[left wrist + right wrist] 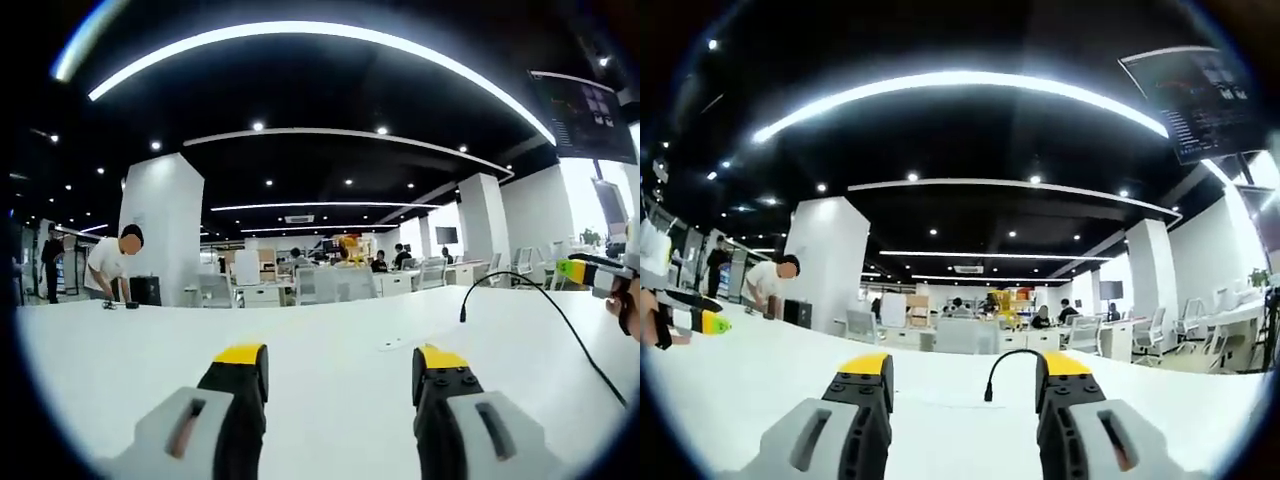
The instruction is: Find the data cable on the table. Grasp the USB connector end of the cable and insert it into the USB port on the table
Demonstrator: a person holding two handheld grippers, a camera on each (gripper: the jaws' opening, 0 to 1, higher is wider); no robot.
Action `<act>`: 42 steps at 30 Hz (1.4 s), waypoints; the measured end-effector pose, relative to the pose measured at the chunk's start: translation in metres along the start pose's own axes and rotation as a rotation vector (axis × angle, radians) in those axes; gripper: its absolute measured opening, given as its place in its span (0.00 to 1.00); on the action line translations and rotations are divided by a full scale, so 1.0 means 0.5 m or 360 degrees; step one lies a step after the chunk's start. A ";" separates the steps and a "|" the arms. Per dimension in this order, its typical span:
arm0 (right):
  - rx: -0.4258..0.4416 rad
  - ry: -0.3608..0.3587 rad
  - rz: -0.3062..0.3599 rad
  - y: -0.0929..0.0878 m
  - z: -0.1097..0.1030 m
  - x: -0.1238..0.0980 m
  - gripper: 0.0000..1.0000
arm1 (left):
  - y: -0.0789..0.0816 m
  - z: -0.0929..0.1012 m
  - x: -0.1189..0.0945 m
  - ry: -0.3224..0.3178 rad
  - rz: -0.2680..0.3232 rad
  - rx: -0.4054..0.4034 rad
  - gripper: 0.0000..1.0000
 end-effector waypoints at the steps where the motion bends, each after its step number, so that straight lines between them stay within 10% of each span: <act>1: -0.0001 -0.0004 0.0006 -0.001 0.002 0.001 0.58 | -0.001 0.000 0.000 0.0002 -0.0001 -0.0002 0.58; 42: 0.0079 -0.0077 -0.0040 -0.065 0.021 0.004 0.57 | -0.024 -0.005 -0.004 0.0055 -0.0035 -0.0027 0.56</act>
Point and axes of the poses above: the point that each gripper's makers call its tool centre point, and the gripper's own axes: x roughly forward along the fingers, z roughly to its right, y roughly out of its top, the point moved 4 cm from there along -x, roughly backward along the fingers, and after that the axes turned 4 degrees about y, right-handed, at the moved point
